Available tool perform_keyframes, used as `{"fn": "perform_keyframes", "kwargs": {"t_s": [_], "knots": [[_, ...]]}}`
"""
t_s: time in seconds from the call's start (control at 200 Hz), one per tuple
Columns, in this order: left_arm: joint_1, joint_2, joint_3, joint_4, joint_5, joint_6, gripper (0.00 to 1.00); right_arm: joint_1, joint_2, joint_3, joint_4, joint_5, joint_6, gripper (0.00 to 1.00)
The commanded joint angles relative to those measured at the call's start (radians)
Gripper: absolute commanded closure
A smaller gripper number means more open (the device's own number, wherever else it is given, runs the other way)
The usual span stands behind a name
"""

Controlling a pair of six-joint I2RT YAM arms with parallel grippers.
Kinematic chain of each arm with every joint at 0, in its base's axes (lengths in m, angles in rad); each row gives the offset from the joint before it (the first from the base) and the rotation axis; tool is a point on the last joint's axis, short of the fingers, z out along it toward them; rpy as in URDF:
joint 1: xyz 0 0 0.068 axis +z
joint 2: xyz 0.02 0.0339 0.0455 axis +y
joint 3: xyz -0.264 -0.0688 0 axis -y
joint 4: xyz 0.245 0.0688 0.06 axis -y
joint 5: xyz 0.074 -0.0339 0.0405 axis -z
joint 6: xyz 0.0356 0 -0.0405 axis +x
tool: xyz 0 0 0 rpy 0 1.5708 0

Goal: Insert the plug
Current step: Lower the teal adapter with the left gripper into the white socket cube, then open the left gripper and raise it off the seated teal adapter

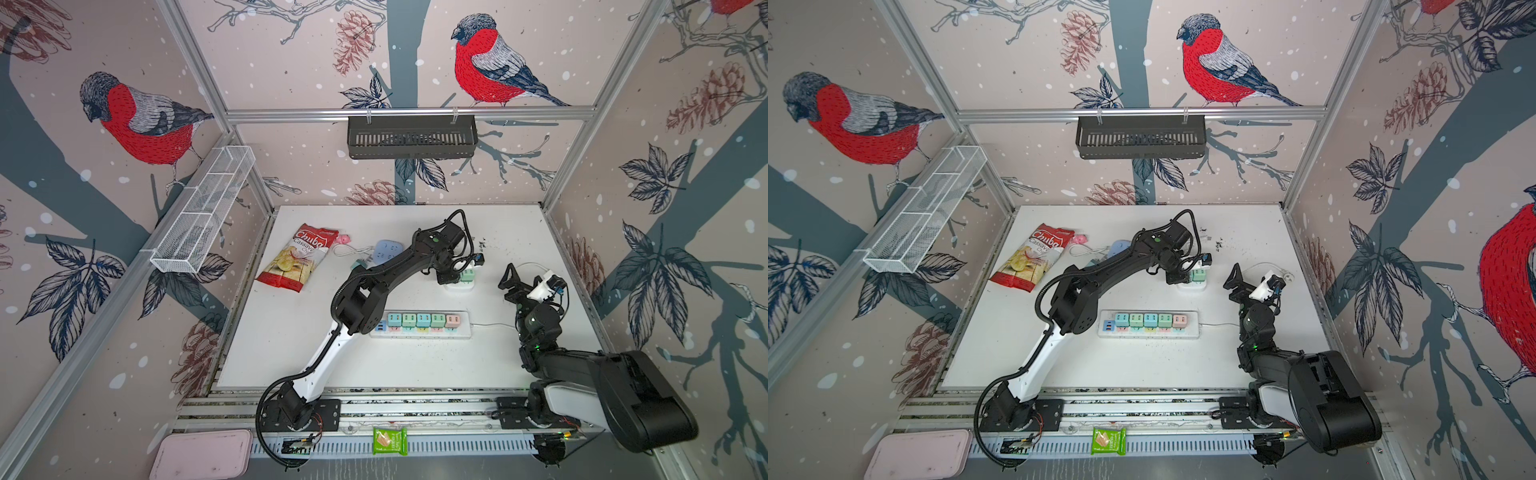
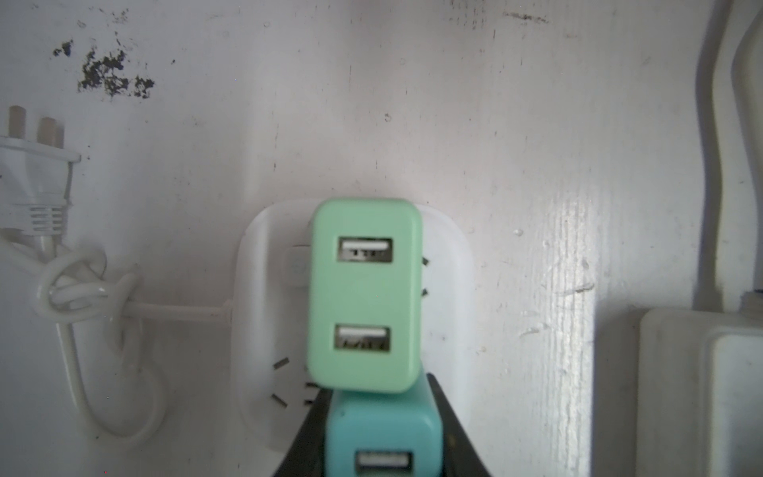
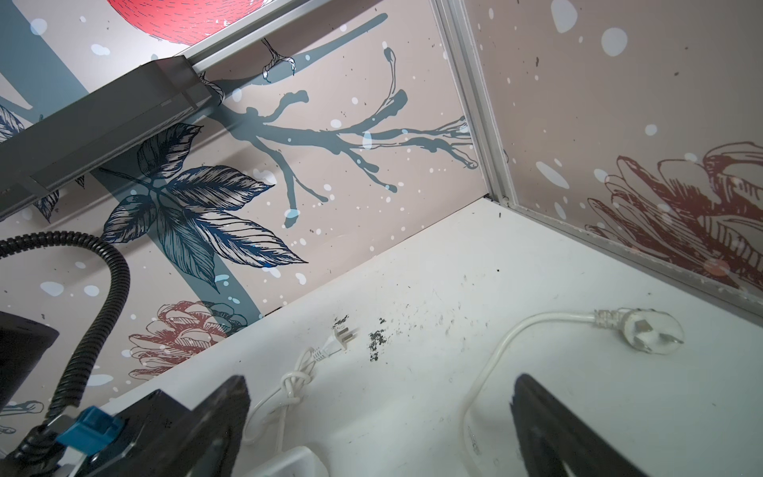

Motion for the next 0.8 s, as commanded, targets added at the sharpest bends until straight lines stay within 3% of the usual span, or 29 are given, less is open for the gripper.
{"fn": "perform_keyframes", "kwargs": {"t_s": [0.0,0.245,0.41,0.6,0.625,0.635,0.795], "knots": [[-0.001,0.035,0.003,-0.207,0.024,0.044,1.0,-0.001,0.0,0.005,0.015,-0.005,0.002,0.0],[-0.001,0.021,0.003,-0.216,0.048,0.043,1.0,-0.001,0.0,0.004,0.014,-0.005,0.002,0.0],[-0.001,0.009,0.004,-0.169,0.045,0.023,0.67,-0.001,0.0,0.005,0.015,-0.006,0.002,0.0],[-0.001,-0.038,0.002,-0.09,0.063,0.001,0.44,-0.001,0.0,0.004,0.014,-0.006,0.003,0.0],[0.0,-0.046,0.004,-0.081,0.07,-0.001,0.09,-0.002,0.002,0.004,0.014,-0.005,0.003,0.0],[-0.001,-0.05,0.003,-0.079,0.072,-0.001,0.04,-0.002,0.002,0.004,0.013,-0.005,0.003,0.0],[-0.001,-0.122,0.007,-0.05,0.137,0.002,0.02,-0.003,0.002,0.005,0.012,-0.007,0.002,0.0]]}}
